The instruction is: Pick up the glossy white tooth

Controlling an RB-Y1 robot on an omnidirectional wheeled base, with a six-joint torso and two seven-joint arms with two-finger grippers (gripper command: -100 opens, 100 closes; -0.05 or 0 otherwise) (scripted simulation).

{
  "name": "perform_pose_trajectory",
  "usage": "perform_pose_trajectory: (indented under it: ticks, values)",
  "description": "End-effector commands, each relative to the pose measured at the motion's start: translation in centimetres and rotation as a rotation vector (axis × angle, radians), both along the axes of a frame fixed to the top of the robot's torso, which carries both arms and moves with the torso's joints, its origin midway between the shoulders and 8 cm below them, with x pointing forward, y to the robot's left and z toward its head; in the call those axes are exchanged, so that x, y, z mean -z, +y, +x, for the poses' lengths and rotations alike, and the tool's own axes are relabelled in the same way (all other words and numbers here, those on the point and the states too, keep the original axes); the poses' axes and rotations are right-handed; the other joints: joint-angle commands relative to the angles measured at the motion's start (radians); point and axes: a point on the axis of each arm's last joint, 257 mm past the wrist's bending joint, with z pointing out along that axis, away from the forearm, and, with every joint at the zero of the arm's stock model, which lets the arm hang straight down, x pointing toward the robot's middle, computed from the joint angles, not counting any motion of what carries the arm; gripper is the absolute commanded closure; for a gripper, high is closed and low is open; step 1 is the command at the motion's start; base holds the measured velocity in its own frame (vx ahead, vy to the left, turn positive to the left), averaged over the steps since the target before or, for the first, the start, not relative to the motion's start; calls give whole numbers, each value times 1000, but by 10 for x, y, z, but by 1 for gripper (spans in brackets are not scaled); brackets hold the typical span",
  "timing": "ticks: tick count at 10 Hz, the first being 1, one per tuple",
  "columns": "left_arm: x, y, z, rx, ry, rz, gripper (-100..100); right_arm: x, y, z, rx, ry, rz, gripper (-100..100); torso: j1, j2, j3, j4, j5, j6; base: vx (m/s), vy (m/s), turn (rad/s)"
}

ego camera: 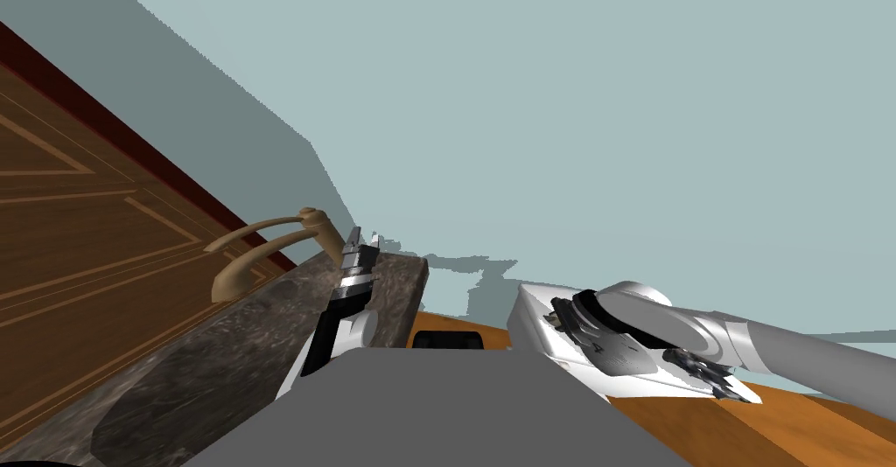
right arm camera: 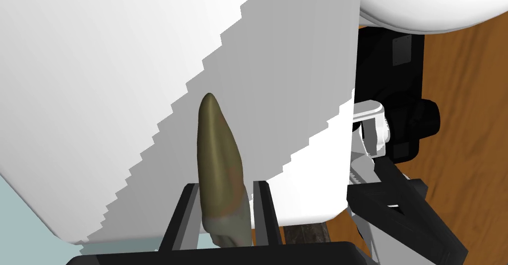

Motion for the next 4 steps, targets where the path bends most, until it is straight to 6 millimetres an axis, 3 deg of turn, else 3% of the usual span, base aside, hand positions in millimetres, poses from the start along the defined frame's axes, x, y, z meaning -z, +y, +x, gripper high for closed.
perform_pose_trajectory:
  ticks: [1,3,4]
  values:
    - [0,0,0,0,0,0,0,-10,6,4,-8,-3,1,100,0,0,0,0,0,0,-7,-24,-93]
    - [0,0,0,0,0,0,0,-13,6,6,-11,-4,2,100,-2,1,1,1,0,0,-11,-34,-41]
    - [0,0,0,0,0,0,0,-14,6,7,-12,-3,1,0,-2,1,1,0,-1,0,0,0,0]
